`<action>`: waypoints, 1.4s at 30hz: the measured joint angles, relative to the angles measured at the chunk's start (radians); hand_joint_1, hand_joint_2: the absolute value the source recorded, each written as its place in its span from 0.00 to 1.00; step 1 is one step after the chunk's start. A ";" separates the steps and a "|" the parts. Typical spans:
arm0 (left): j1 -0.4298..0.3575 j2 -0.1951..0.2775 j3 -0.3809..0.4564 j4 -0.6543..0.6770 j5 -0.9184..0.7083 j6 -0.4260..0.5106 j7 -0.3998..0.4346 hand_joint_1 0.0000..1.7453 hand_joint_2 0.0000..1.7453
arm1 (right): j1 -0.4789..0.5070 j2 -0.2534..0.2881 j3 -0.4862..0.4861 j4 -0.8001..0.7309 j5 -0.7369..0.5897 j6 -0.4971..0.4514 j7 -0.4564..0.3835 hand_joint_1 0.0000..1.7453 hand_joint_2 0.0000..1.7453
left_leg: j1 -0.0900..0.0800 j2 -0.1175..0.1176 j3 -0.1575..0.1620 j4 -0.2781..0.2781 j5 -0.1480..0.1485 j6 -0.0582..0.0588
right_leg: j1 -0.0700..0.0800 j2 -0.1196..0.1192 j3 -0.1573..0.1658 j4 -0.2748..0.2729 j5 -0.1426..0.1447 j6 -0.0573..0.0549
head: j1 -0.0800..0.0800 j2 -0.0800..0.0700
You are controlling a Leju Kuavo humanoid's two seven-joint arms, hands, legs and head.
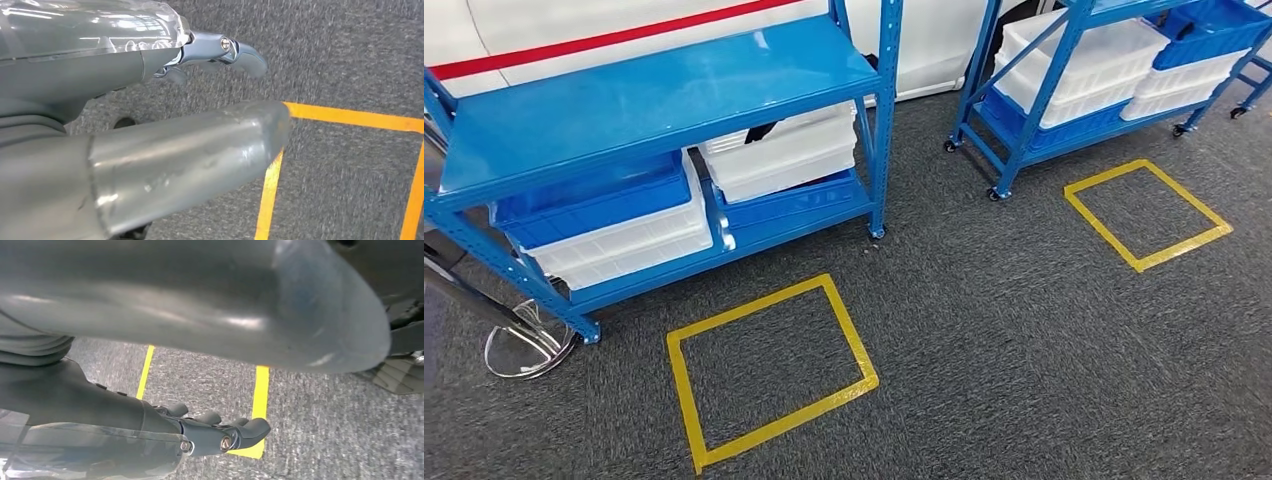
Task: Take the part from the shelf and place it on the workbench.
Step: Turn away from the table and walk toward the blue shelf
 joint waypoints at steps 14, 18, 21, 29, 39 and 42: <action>0.007 -0.003 -0.023 -0.008 -0.006 -0.002 -0.004 0.00 0.00 | 0.006 -0.009 -0.008 0.000 0.008 0.003 0.002 0.00 0.00 | 0.014 -0.147 -0.016 0.000 0.023 0.002 | -0.030 0.178 -0.015 0.022 0.003 0.034 | 0.013 0.000; 0.009 -0.003 -0.026 -0.010 -0.012 -0.002 -0.006 0.00 0.00 | 0.003 -0.008 -0.015 0.000 0.009 0.003 0.003 0.00 0.00 | 0.017 -0.150 -0.035 0.018 0.015 -0.022 | -0.027 0.150 -0.010 0.009 0.003 0.007 | 0.010 0.000; 0.008 -0.003 -0.031 -0.010 -0.014 -0.002 -0.006 0.00 0.00 | 0.009 -0.009 -0.018 0.000 0.009 0.004 0.004 0.00 0.00 | 0.017 -0.079 -0.101 0.164 -0.068 -0.029 | -0.022 0.108 -0.008 0.005 0.002 -0.010 | 0.000 0.000; 0.011 -0.003 -0.042 -0.015 -0.022 -0.003 -0.018 0.00 0.00 | 0.006 -0.009 -0.021 0.000 0.012 0.005 0.005 0.00 0.00 | 0.002 -0.007 -0.021 0.026 0.009 -0.002 | -0.004 0.015 0.007 0.006 -0.011 -0.004 | 0.001 0.000; 0.012 -0.004 -0.048 -0.021 -0.078 -0.047 -0.056 0.00 0.00 | 0.001 -0.017 -0.052 -0.002 0.002 0.007 0.005 0.00 0.00 | 0.007 -0.060 0.000 -0.021 0.015 0.035 | -0.011 0.101 -0.134 0.265 -0.107 0.033 | 0.013 0.000; 0.010 -0.005 -0.043 -0.020 -0.099 -0.057 -0.068 0.00 0.00 | 0.004 -0.023 -0.063 -0.002 0.002 0.006 0.008 0.00 0.00 | 0.008 -0.073 0.021 -0.017 -0.002 0.025 | -0.015 0.104 -0.087 0.132 0.001 0.034 | 0.015 0.000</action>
